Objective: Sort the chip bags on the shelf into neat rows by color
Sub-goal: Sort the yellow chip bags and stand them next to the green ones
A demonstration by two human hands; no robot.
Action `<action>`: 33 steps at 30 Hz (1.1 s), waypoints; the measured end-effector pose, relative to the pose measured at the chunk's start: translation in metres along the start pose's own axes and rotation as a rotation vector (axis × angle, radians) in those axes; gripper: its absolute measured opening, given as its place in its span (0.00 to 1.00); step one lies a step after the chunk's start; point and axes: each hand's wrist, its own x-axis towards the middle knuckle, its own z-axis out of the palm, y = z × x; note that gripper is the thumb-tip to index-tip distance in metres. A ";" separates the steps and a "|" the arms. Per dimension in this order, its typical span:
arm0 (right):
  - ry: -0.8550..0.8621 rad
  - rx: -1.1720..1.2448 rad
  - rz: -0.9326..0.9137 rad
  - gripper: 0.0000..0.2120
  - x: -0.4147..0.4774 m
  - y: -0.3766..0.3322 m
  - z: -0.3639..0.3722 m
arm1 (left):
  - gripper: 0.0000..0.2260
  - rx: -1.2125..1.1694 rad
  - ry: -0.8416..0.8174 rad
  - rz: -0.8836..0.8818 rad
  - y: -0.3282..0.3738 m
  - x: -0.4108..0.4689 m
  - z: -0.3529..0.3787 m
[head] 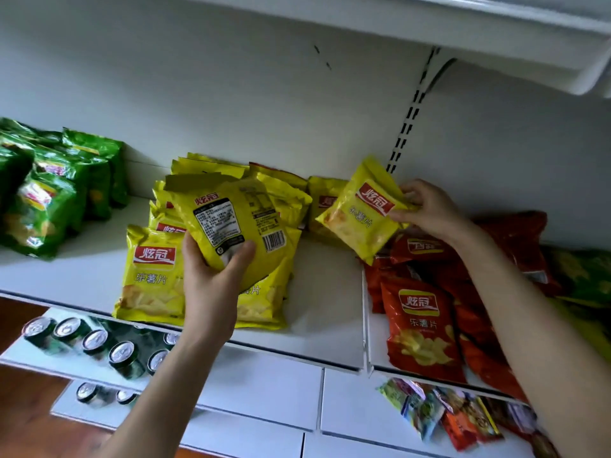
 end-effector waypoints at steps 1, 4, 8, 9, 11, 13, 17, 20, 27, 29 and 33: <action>-0.035 -0.064 -0.019 0.21 0.006 0.000 0.007 | 0.26 0.004 -0.007 -0.002 0.000 0.000 -0.003; -0.108 -0.302 -0.081 0.25 0.030 0.002 0.033 | 0.26 -0.012 -0.027 -0.028 0.002 -0.001 -0.007; -0.145 -0.563 -0.137 0.26 0.052 0.006 0.059 | 0.26 -0.028 -0.046 -0.061 0.006 -0.004 -0.010; -0.120 -0.626 -0.144 0.26 0.054 0.008 0.064 | 0.26 -0.028 -0.051 -0.067 0.005 -0.004 -0.011; -0.058 -0.703 -0.164 0.26 0.052 0.013 0.070 | 0.25 -0.018 -0.061 -0.074 0.005 -0.004 -0.012; -0.003 -0.714 -0.181 0.29 0.050 0.019 0.070 | 0.27 -0.009 -0.092 -0.082 0.004 -0.005 -0.011; 0.206 -0.472 -0.212 0.27 0.035 0.008 0.054 | 0.26 -0.014 -0.162 -0.102 -0.002 -0.004 -0.002; 0.273 0.020 -0.299 0.12 0.001 -0.030 0.042 | 0.27 0.038 -0.201 -0.067 -0.008 -0.005 0.013; 0.092 0.038 -0.365 0.21 -0.062 -0.093 0.053 | 0.37 0.479 -0.573 0.136 -0.018 -0.019 0.063; 0.163 0.113 -0.333 0.13 -0.058 -0.084 0.045 | 0.31 0.442 -0.582 0.102 -0.014 -0.026 0.065; 0.097 0.547 -0.043 0.11 -0.056 -0.066 0.017 | 0.24 0.323 -0.258 0.110 -0.007 -0.021 0.056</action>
